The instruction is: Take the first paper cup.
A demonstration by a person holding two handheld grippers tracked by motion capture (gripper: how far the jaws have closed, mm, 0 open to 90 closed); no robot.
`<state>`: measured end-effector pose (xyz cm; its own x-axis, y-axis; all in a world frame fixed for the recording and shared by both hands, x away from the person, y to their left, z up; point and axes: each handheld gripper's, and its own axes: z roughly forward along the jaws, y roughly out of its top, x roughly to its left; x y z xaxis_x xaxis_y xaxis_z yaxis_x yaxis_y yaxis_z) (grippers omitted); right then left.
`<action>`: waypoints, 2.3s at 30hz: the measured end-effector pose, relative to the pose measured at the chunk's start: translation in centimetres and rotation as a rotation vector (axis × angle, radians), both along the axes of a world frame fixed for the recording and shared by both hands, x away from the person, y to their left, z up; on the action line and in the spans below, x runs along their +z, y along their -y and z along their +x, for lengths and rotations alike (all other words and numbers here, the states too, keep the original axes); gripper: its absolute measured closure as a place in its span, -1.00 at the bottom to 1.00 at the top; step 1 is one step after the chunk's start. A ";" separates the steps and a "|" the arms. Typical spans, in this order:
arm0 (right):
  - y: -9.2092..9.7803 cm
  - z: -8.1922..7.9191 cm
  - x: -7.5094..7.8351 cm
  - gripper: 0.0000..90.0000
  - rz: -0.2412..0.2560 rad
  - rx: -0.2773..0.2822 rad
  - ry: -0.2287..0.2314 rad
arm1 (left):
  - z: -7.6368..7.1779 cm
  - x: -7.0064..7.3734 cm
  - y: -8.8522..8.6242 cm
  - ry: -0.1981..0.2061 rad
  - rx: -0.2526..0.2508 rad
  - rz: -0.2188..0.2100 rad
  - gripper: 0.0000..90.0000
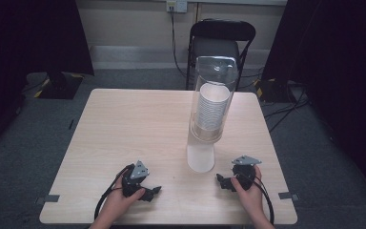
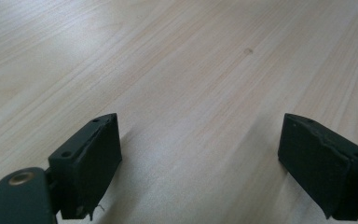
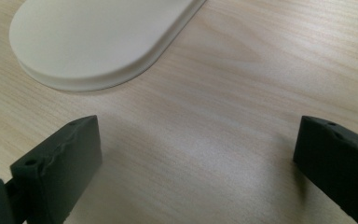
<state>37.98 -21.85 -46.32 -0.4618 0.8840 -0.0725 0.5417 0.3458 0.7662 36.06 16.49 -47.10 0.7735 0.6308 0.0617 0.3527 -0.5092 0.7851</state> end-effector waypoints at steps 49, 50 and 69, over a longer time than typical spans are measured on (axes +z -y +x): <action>-5.2 1.4 7.7 -0.59 0.153 0.158 0.217 | 0.1 0.0 0.0 -0.003 -0.003 0.006 -0.74; -5.3 1.5 7.8 -0.59 0.164 0.158 0.223 | 0.1 0.0 0.0 -0.002 -0.001 0.005 -0.74; -7.1 2.8 8.5 -0.48 0.240 0.157 0.301 | 0.1 0.0 0.0 -0.002 -0.001 0.005 -0.74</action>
